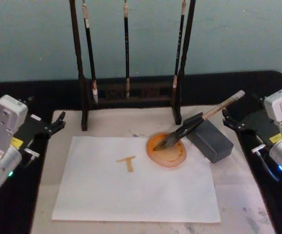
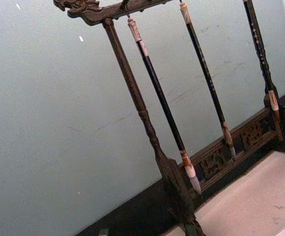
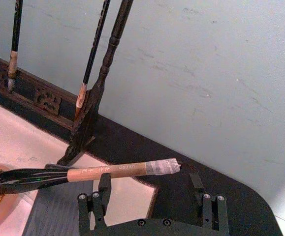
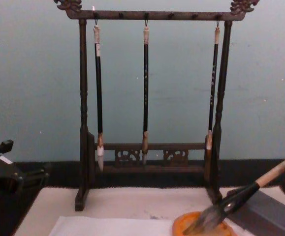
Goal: Pick up the brush from the inkstone, write on the paper, then place the brush back to its original position.
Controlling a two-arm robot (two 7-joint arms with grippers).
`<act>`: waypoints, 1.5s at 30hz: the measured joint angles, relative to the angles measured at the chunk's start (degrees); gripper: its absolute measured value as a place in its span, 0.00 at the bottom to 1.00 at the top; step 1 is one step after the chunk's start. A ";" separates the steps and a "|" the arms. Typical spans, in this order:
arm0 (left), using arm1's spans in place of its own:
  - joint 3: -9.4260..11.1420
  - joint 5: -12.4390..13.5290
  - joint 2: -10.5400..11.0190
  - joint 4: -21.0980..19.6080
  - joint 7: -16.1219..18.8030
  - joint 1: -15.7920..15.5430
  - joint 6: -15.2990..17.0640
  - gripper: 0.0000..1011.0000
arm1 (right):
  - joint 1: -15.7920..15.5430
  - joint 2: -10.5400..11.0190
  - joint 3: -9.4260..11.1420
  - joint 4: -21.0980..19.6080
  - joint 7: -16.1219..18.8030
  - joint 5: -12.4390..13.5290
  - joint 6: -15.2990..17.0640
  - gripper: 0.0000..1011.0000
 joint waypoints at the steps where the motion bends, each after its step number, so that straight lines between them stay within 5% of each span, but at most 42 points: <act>1: 0.00 0.00 0.00 0.00 0.01 0.00 0.00 1.00 | 0.00 0.00 0.00 0.00 0.00 0.00 0.00 0.99; 15: 0.00 0.00 0.00 0.00 0.00 0.00 0.00 1.00 | -0.15 -0.10 0.22 -0.03 0.13 0.05 -0.04 0.99; 20: 0.00 0.00 0.00 0.00 0.00 0.00 0.00 1.00 | -1.25 -0.84 1.93 -0.60 1.83 2.62 -0.34 0.99; 24: 0.00 0.00 0.00 0.00 0.00 0.00 0.00 1.00 | -2.33 -1.77 3.89 -1.27 3.92 6.64 -0.26 0.99; 30: 0.00 0.00 0.00 0.00 0.00 0.00 0.00 1.00 | -3.97 -4.27 7.97 -2.16 8.19 16.27 2.44 0.99; 35: 0.00 0.00 0.00 0.00 0.00 0.00 0.00 1.00 | -5.16 -8.68 13.29 -2.47 10.41 28.11 8.54 0.99; 36: 0.00 0.00 0.00 0.00 0.00 0.00 0.00 1.00 | -5.16 -8.68 13.29 -2.47 10.41 28.11 8.54 0.99; 40: 0.00 0.00 0.00 0.00 0.00 0.00 0.00 1.00 | -5.32 -11.86 16.54 -2.18 10.78 35.57 13.70 0.99; 45: 0.00 0.00 0.00 0.00 0.00 0.00 0.00 1.00 | -4.66 -13.73 17.78 -1.20 10.74 41.42 17.54 0.99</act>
